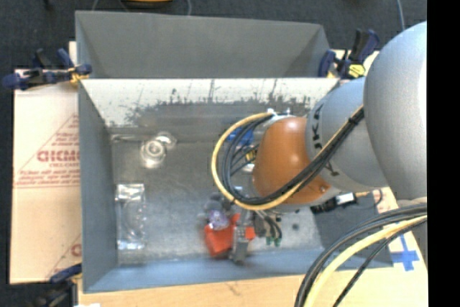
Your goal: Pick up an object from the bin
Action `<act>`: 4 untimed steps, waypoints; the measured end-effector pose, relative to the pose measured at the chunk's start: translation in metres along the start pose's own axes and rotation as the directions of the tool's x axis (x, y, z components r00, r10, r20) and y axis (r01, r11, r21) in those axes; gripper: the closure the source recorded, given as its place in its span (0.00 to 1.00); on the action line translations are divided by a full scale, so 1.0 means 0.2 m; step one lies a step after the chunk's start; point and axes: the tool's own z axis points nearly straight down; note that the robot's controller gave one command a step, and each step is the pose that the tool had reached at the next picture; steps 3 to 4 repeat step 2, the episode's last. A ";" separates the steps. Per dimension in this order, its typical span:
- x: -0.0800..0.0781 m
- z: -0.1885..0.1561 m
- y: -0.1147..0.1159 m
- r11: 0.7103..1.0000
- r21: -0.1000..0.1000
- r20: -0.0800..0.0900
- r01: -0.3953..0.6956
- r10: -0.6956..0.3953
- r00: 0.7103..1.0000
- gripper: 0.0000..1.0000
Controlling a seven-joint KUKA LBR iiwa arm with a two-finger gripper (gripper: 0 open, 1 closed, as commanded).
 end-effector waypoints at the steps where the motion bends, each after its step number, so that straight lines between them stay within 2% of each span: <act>1: 0.00 0.00 -0.01 1.000 0.001 0.001 0.003 -0.003 1.000 1.00; 2: -0.08 -0.76 -0.08 1.000 0.000 0.004 -0.011 0.011 1.000 1.00; 4: -0.08 -0.76 -0.08 1.000 0.000 0.004 -0.011 0.011 1.000 1.00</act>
Offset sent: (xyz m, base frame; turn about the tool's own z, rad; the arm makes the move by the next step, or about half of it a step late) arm 0.0000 0.0000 0.0000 0.0000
